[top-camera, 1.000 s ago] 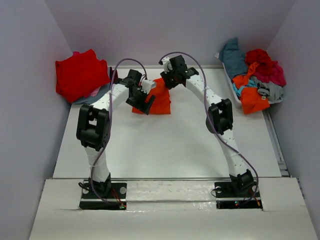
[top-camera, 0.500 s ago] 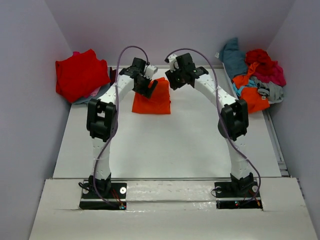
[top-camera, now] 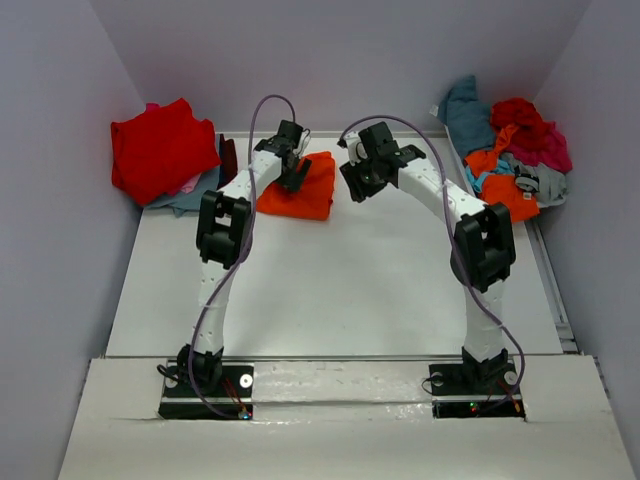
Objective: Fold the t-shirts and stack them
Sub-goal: Fold the tshirt
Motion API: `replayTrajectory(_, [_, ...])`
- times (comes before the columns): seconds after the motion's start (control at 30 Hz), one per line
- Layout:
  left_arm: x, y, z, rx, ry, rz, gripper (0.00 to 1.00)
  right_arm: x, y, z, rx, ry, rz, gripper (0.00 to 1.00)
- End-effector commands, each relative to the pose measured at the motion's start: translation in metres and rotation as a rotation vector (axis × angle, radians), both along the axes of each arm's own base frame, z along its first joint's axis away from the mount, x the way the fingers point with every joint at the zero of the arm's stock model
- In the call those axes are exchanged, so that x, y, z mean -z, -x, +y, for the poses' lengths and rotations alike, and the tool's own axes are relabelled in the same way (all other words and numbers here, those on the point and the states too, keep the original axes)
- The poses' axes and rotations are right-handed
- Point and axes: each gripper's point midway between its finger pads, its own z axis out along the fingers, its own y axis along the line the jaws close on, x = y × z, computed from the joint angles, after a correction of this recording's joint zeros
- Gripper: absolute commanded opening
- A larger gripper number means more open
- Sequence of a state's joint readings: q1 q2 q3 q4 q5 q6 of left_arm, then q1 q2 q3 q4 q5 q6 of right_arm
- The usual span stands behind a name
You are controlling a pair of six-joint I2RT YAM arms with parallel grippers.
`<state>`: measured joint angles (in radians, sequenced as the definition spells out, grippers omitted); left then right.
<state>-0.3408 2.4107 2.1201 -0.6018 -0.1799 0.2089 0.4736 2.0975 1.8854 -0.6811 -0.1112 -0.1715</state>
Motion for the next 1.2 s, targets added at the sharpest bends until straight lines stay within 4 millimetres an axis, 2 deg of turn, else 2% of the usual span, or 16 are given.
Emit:
replayTrajectory(0.0, [-0.034, -0.031, 0.017, -0.111, -0.083, -0.159, 0.96, -0.022, 0.025, -0.003, -0.026, -0.020, 0.003, 0.49])
replayTrajectory(0.13, [-0.046, -0.034, 0.012, -0.107, -0.051, -0.180, 0.96, -0.019, 0.030, -0.006, -0.027, -0.011, 0.015, 0.49])
replayTrajectory(0.3, [-0.034, -0.011, 0.013, -0.071, -0.044, -0.113, 0.96, -0.023, 0.029, -0.002, -0.030, -0.026, 0.015, 0.49])
replayTrajectory(0.37, [-0.016, 0.003, 0.017, -0.067, -0.061, -0.058, 0.96, -0.025, 0.029, 0.000, -0.034, -0.035, 0.013, 0.49])
replayTrajectory(0.43, [-0.020, 0.007, 0.018, -0.068, -0.055, -0.078, 0.95, -0.028, 0.026, 0.001, -0.034, -0.039, 0.009, 0.49])
replayTrajectory(0.47, [-0.014, 0.015, 0.015, -0.054, -0.057, -0.061, 0.95, -0.029, 0.027, 0.002, -0.037, -0.042, 0.010, 0.49])
replayTrajectory(0.5, [-0.025, 0.014, 0.014, -0.053, -0.039, -0.090, 0.95, -0.030, 0.026, 0.003, -0.038, -0.045, 0.008, 0.49])
replayTrajectory(0.67, [-0.019, 0.027, 0.009, -0.014, -0.019, -0.016, 0.95, -0.026, 0.028, 0.005, -0.042, -0.047, 0.034, 0.49])
replayTrajectory(0.8, [0.008, 0.056, 0.006, 0.032, -0.034, 0.116, 0.95, -0.027, 0.029, 0.006, -0.044, -0.057, 0.042, 0.49])
replayTrajectory(0.83, [0.009, 0.061, 0.008, 0.041, -0.037, 0.127, 0.95, -0.026, 0.029, 0.006, -0.044, -0.056, 0.043, 0.49])
replayTrajectory(0.87, [0.018, 0.073, 0.006, 0.064, -0.052, 0.161, 0.95, -0.027, 0.029, 0.006, -0.044, -0.056, 0.043, 0.49])
replayTrajectory(0.93, [0.023, 0.086, 0.006, 0.101, -0.073, 0.197, 0.94, -0.028, 0.030, 0.006, -0.048, -0.056, 0.045, 0.49])
replayTrajectory(0.97, [0.031, 0.101, 0.005, 0.125, -0.086, 0.242, 0.94, -0.028, 0.032, 0.005, -0.050, -0.054, 0.050, 0.49])
replayTrajectory(1.07, [0.035, 0.126, 0.009, 0.190, -0.121, 0.300, 0.94, -0.027, 0.034, 0.005, -0.056, -0.052, 0.059, 0.49])
replayTrajectory(1.13, [0.033, 0.143, 0.005, 0.247, -0.156, 0.331, 0.94, -0.026, 0.037, 0.005, -0.060, -0.049, 0.071, 0.49])
replayTrajectory(1.17, [0.038, 0.153, 0.012, 0.272, -0.185, 0.361, 0.94, -0.027, 0.038, 0.005, -0.064, -0.053, 0.071, 0.49])
